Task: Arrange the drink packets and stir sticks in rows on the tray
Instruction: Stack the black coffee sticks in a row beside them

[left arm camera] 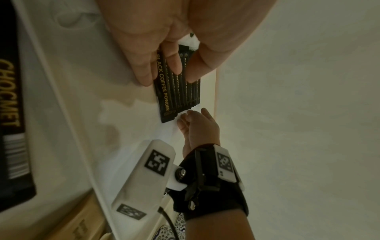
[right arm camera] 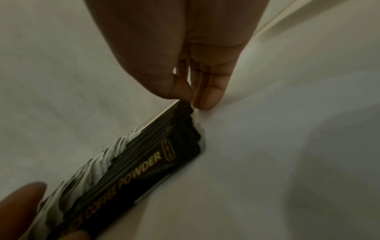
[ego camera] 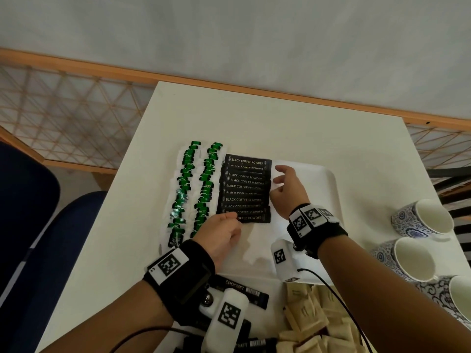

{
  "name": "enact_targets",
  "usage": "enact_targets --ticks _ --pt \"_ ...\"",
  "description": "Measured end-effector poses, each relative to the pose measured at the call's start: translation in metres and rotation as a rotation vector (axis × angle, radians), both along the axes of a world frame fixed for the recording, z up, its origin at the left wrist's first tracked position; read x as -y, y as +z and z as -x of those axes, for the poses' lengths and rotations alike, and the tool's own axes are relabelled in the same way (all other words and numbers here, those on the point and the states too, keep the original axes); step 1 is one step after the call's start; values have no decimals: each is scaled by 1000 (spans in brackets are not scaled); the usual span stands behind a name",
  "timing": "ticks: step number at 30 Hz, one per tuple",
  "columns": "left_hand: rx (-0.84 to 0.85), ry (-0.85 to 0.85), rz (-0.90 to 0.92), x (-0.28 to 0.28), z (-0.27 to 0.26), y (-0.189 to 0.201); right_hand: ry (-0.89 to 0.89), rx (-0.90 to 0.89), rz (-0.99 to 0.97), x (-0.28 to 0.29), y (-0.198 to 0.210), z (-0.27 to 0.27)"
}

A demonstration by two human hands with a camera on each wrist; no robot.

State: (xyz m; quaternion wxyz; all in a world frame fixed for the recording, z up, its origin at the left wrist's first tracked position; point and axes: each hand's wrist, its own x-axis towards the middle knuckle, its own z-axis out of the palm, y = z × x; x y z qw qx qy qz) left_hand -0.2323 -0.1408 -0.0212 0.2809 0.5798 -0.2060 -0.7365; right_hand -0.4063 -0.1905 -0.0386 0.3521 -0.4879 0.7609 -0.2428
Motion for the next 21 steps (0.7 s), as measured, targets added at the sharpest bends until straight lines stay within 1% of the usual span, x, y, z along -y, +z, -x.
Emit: enact_targets --ticks 6,10,14,21 --pt "2 4 14 1 1 -1 -30 6 5 8 1 3" --pt "11 3 27 0 4 -1 5 7 -3 7 3 3" --pt "20 -15 46 -2 6 3 -11 1 -20 -5 2 6" --pt "80 0 89 -21 10 4 100 -47 23 -39 -4 0"
